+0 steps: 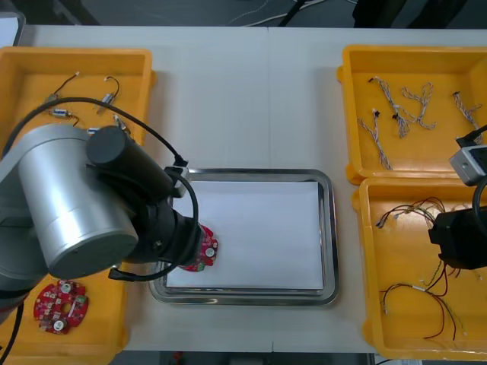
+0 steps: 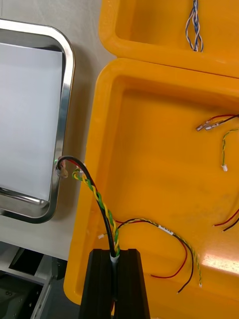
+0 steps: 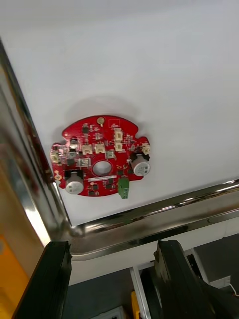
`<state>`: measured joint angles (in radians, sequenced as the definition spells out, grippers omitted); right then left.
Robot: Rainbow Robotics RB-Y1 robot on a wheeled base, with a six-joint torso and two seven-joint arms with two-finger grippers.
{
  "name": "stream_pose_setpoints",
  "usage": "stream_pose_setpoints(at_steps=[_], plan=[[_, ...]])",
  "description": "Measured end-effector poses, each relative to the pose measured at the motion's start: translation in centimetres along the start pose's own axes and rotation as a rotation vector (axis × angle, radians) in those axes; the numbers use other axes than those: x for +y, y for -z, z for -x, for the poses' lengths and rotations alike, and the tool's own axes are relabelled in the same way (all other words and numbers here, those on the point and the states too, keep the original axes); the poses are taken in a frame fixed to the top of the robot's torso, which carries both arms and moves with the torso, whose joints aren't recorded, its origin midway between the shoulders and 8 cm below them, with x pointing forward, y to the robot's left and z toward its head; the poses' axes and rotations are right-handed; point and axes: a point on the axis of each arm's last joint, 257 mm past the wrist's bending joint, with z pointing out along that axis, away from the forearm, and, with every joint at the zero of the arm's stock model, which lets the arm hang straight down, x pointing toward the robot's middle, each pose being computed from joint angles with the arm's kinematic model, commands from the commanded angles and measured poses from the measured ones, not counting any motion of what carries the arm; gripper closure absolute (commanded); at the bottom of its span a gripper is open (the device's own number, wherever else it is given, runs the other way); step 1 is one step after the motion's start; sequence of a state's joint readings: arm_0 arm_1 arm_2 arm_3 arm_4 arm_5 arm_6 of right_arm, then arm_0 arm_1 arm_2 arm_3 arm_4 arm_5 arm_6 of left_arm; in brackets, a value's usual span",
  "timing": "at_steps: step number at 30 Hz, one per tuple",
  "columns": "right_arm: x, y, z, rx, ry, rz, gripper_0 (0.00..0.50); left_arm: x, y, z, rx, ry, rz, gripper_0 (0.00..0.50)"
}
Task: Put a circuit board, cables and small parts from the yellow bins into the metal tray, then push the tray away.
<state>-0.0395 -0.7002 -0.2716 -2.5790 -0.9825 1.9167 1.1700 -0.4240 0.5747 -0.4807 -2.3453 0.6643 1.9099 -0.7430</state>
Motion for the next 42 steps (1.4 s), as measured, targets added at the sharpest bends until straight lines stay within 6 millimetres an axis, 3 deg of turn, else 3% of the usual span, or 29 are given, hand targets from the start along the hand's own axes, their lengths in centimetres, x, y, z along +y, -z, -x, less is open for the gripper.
stream_pose_setpoints(at_steps=[7, 17, 25, 31, 36, 42], plan=[[1.0, -0.5, -0.3, 0.018, 0.027, 0.018, 0.500, 3.5, 2.6, 2.0, -0.044, 0.056, 0.013, 0.000], [5.1, -1.3, 0.5, 0.034, 0.166, 0.078, 0.500, 9.9, 6.8, 4.4, -0.115, 0.147, 0.075, 0.000], [7.9, -2.5, 1.1, 0.040, 0.305, 0.064, 0.500, 15.9, 9.6, 4.1, -0.138, 0.280, 0.111, 0.000], [9.4, -4.0, 0.2, 0.096, 0.383, 0.065, 0.500, 20.4, 10.2, 3.7, -0.105, 0.269, 0.145, 0.000], [10.2, -5.7, -0.3, 0.146, 0.447, 0.042, 0.500, 22.9, 10.1, 3.8, -0.080, 0.205, 0.158, 0.000], [10.8, -7.5, -0.7, 0.210, 0.513, 0.016, 0.500, 25.8, 9.9, 3.8, -0.072, 0.284, 0.185, 0.000]])
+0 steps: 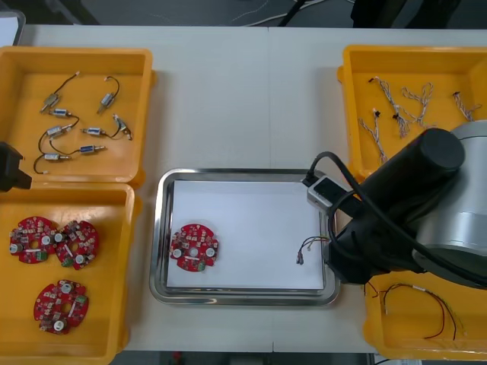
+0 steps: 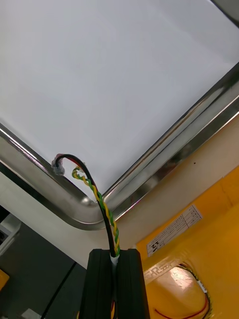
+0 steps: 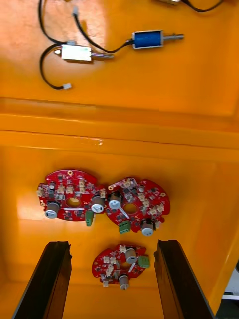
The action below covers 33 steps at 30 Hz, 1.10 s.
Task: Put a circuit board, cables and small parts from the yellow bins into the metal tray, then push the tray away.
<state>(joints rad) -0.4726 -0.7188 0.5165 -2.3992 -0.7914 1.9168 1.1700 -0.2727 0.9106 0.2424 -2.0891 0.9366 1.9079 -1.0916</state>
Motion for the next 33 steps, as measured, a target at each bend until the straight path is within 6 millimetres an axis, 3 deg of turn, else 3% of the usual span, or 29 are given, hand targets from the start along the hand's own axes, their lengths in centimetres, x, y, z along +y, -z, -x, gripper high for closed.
stream_pose_setpoints(at_steps=[6, 11, 19, 28, 33], plan=[[1.0, -1.2, 1.5, 0.023, 0.034, -0.004, 0.500, 1.7, -0.9, 1.2, -0.009, 0.075, -0.010, 0.000], [1.8, -1.8, 3.0, 0.031, 0.047, 0.009, 0.500, 3.0, -1.6, 1.4, 0.005, 0.019, -0.003, 0.000], [3.5, -2.8, 5.7, 0.028, 0.087, -0.009, 0.500, 3.5, -1.7, 2.6, 0.008, -0.008, -0.017, 0.000], [5.3, -4.8, 5.7, 0.064, 0.129, -0.008, 0.500, 4.0, -1.4, 6.5, -0.036, 0.058, -0.054, 0.000], [5.4, -6.0, 6.0, 0.047, 0.162, -0.039, 0.500, 4.1, -2.0, 8.4, -0.072, -0.089, -0.062, 0.000]])
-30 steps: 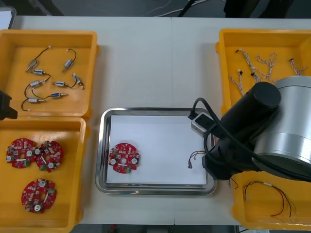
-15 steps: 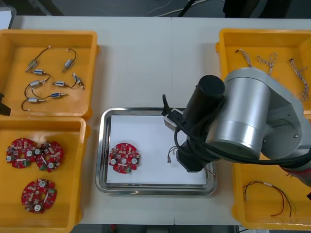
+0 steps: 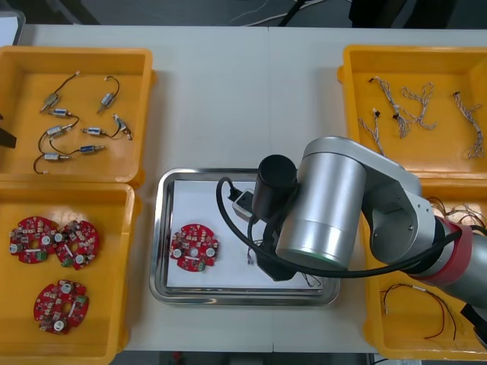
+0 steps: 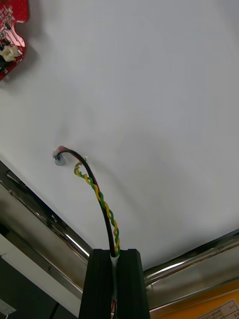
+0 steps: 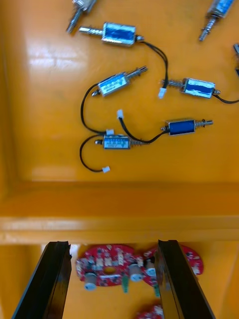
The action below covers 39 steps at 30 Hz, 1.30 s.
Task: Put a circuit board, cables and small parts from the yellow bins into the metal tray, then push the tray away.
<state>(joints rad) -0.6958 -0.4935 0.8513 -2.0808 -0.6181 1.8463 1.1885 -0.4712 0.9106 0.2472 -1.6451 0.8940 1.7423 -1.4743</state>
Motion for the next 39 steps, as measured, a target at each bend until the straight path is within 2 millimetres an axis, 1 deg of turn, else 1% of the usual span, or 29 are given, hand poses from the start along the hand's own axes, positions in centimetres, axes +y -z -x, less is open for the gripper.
stream_pose_setpoints(at_steps=[4, 6, 12, 17, 19, 22, 23, 24, 26, 27, 28, 29, 31, 35, 39], plan=[[0.4, -1.2, 0.1, -0.008, 0.025, -0.016, 0.500, -0.1, -0.9, 0.8, -0.006, -0.186, 0.004, 0.000], [0.6, -1.9, 0.3, -0.013, 0.032, -0.021, 0.500, -0.3, -1.3, 1.1, -0.010, -0.238, 0.009, 0.000], [1.1, -3.7, 0.5, -0.022, 0.078, -0.015, 0.500, -0.8, -2.2, 2.0, -0.037, -0.272, 0.026, 0.000], [1.0, -4.7, 1.0, -0.037, 0.097, -0.018, 0.500, -0.4, -3.1, 2.7, -0.062, -0.287, 0.046, 0.000], [0.9, -5.2, 1.1, -0.041, 0.095, -0.020, 0.500, -0.1, -3.7, 3.0, -0.070, -0.329, 0.052, 0.000], [0.8, -5.8, 1.1, -0.041, 0.091, -0.018, 0.500, 0.1, -4.5, 3.0, -0.070, -0.460, 0.059, 0.000], [0.8, -5.9, 1.1, -0.040, 0.088, -0.018, 0.426, 0.2, -4.8, 3.0, -0.069, -0.518, 0.061, 0.000], [0.7, -6.1, 1.0, -0.039, 0.086, -0.019, 0.387, 0.2, -5.0, 3.0, -0.068, -0.579, 0.064, 0.000], [0.6, -6.2, 1.0, -0.038, 0.084, -0.020, 0.223, 0.3, -5.4, 2.9, -0.063, -0.678, 0.072, 0.000], [0.6, -6.2, 1.0, -0.037, 0.083, -0.021, 0.174, 0.2, -5.5, 3.0, -0.063, -0.716, 0.076, 0.000], [0.5, -6.2, 1.0, -0.037, 0.083, -0.022, 0.095, 0.2, -5.7, 3.0, -0.063, -0.737, 0.079, 0.000], [0.5, -6.2, 1.0, -0.037, 0.083, -0.022, 0.038, 0.1, -5.9, 3.0, -0.062, -0.745, 0.081, 0.000], [0.5, -6.2, 1.0, -0.038, 0.083, -0.023, 0.000, -0.2, -6.3, 2.7, -0.053, -0.756, 0.079, 0.000], [0.4, -6.2, 1.1, -0.039, 0.083, -0.027, 0.000, -0.5, -6.9, 2.3, -0.041, -0.769, 0.077, 0.000], [0.4, -6.1, 1.2, -0.041, 0.080, -0.027, 0.000, -0.4, -7.7, 2.2, -0.041, -0.769, 0.079, 0.000]])
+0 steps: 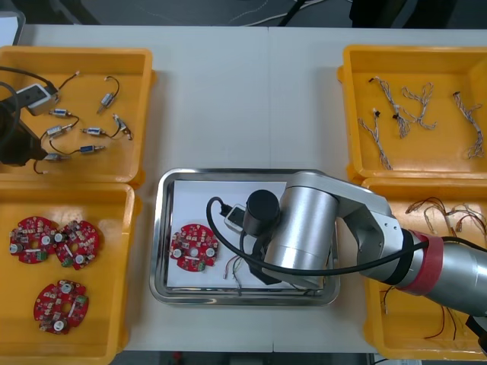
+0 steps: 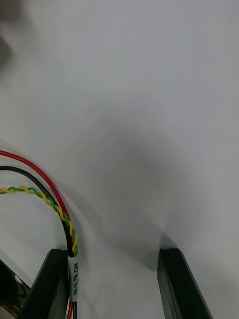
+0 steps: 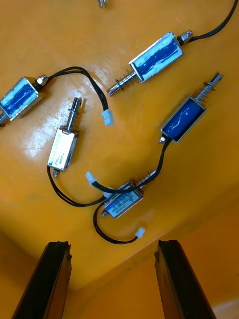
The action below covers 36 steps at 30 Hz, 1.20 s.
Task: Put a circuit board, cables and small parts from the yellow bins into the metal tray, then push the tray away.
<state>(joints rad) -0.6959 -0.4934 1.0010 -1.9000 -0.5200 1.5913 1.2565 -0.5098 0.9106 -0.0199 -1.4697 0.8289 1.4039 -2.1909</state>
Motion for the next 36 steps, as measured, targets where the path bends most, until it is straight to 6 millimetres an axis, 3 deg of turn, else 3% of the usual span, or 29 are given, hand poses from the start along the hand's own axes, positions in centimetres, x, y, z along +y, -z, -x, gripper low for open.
stream_pose_setpoints(at_steps=[5, 17, 30, 36], plan=[[-0.5, 0.9, -0.1, 0.010, -0.014, -0.003, 0.000, -0.1, -1.1, -0.1, -0.003, -0.025, 0.005, 0.000], [-1.6, 6.4, 0.4, 0.018, -0.046, 0.049, 0.000, -0.7, -2.0, 0.1, -0.005, -0.129, 0.006, 0.000], [-1.8, 7.9, 0.4, 0.008, -0.042, 0.052, 0.000, -1.2, -3.1, -0.2, 0.005, -0.181, 0.007, 0.010], [-2.5, 9.6, 0.8, -0.010, -0.089, 0.106, 0.000, -0.7, -3.8, -0.8, 0.006, -0.162, 0.016, 0.023]])
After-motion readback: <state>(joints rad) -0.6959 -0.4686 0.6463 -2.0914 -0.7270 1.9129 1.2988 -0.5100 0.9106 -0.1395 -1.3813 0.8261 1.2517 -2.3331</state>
